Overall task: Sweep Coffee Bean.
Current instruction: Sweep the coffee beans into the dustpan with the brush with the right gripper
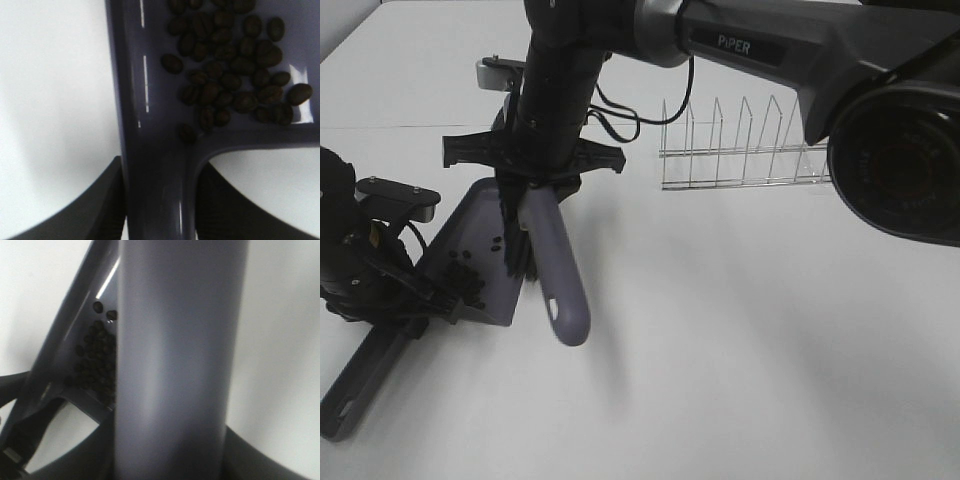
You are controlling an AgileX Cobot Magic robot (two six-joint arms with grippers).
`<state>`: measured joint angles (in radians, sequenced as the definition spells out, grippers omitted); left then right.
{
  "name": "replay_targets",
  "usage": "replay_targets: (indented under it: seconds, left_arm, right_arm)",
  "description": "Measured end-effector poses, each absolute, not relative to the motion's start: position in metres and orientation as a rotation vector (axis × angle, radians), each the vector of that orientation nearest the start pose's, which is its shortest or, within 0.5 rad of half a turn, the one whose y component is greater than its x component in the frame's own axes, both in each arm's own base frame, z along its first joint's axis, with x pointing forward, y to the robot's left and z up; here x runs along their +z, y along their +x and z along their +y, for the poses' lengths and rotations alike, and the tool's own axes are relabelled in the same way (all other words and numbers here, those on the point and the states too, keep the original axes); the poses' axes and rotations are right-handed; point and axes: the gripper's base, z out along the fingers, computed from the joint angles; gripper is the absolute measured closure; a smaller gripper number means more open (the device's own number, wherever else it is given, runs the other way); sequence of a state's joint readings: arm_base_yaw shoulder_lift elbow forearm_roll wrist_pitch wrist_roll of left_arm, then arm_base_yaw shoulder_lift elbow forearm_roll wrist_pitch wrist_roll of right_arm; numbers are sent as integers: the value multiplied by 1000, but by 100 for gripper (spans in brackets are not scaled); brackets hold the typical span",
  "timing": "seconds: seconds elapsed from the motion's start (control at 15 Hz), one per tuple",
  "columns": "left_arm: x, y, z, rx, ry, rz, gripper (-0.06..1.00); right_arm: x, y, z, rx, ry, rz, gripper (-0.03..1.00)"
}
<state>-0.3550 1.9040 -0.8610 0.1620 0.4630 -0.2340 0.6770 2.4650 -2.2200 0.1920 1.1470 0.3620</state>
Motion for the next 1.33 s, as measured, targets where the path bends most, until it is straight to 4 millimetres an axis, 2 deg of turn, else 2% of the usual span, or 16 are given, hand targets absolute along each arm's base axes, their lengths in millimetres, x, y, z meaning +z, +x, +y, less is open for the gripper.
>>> replay_targets:
  seconds: [0.2,0.33,0.4,0.53,0.73,0.87,1.07,1.2,1.33]
  left_arm:
    - [95,289,-100,54,389,2946,62]
    - [95,289,-100,54,389,2946,62]
    - [95,289,-100,54,389,2946,62]
    - [95,289,-100,55,343,2954,62]
    - [95,288,-99,60,261,2965,62]
    - [95,288,-99,62,257,2966,62]
    - [95,288,-99,65,261,2964,62]
    - [96,289,-99,67,268,2959,62]
    - [96,290,-99,67,275,2950,62]
  right_arm:
    - [186,406,325,183,-486,2848,69]
    - [188,409,320,80,-564,2804,69]
    - [185,412,315,9,-610,2782,69]
    - [171,422,292,-151,-636,2791,69]
    - [165,439,260,-249,-599,2812,69]
    - [155,438,262,-256,-646,2824,69]
    - [120,433,270,-198,-676,2919,69]
    - [114,426,281,-165,-715,2927,69]
    - [106,412,301,-105,-783,2942,69]
